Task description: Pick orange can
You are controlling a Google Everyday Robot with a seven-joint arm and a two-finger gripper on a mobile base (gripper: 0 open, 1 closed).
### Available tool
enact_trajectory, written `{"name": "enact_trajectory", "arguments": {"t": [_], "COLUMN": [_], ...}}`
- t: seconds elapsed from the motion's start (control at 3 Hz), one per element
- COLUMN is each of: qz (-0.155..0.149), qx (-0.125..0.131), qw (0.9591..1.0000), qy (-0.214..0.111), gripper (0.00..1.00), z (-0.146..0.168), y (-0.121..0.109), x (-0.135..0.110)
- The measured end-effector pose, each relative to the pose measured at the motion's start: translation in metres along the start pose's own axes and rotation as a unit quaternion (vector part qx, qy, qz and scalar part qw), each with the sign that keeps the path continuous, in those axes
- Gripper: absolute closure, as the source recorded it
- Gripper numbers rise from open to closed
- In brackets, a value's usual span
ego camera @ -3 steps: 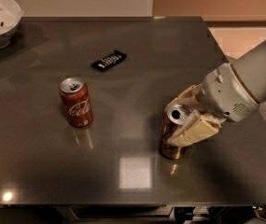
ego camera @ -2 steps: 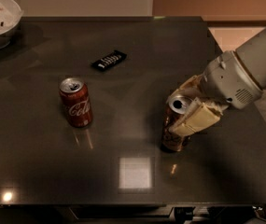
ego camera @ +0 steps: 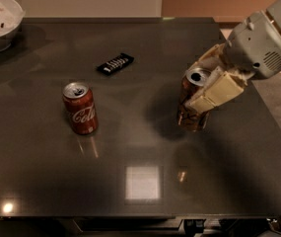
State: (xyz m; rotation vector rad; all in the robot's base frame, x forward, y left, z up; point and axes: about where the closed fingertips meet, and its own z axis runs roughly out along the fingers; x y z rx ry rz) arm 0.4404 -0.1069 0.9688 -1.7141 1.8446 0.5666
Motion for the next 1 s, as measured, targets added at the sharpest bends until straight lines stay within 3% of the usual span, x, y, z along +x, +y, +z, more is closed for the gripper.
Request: {"name": "enact_trajectory", "arguments": {"t": [0.67, 1.0], "qz": [-0.016, -0.016], "qx": [0.029, 0.03], "qw": [0.9995, 0.9994], "qy": [0.002, 0.002], "gripper": [1.0, 1.0], "z": [-0.0261, -0.0262], "y": [-0.0129, -0.0131], "x": [-0.0225, -0.0229]}}
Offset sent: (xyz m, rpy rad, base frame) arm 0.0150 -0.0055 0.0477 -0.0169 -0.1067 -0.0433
